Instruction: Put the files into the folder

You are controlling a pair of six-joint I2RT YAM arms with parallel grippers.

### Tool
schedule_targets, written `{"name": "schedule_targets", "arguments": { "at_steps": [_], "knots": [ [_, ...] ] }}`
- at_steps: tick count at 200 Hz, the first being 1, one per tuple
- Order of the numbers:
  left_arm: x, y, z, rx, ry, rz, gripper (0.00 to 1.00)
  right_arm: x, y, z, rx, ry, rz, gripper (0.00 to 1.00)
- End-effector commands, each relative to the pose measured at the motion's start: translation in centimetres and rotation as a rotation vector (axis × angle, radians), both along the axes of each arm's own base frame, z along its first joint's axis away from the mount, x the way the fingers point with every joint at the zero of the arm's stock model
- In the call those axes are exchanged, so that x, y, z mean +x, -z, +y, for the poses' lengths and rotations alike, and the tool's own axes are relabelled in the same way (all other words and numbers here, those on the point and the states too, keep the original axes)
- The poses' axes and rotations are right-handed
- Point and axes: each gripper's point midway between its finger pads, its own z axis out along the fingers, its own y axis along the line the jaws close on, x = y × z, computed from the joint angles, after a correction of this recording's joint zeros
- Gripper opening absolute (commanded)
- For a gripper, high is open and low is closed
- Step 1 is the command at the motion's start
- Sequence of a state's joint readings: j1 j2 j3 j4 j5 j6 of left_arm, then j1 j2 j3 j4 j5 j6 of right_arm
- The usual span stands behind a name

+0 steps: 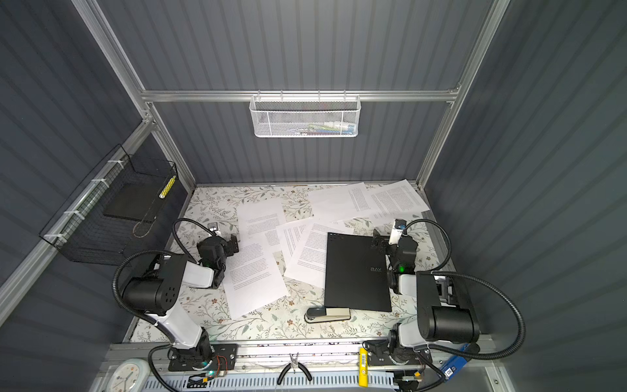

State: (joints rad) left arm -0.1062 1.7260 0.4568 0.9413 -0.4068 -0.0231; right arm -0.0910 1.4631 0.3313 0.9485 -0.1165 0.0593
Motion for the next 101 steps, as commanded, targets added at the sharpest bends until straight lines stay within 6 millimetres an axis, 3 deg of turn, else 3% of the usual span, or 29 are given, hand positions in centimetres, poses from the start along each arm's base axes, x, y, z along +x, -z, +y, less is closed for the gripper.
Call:
{"name": "schedule_targets", "arguments": {
  "at_steps": [1, 101],
  "knots": [
    [0.05, -0.41, -0.04, -0.005, -0.004, -0.018, 1.0, 0.07, -0.45, -0.02, -0.002, -0.012, -0.018, 0.99],
    [0.07, -0.49, 0.01, -0.002, -0.006, -0.021, 1.0, -0.14, -0.64, -0.06, 0.021, -0.033, -0.032, 0.99]
  ]
}}
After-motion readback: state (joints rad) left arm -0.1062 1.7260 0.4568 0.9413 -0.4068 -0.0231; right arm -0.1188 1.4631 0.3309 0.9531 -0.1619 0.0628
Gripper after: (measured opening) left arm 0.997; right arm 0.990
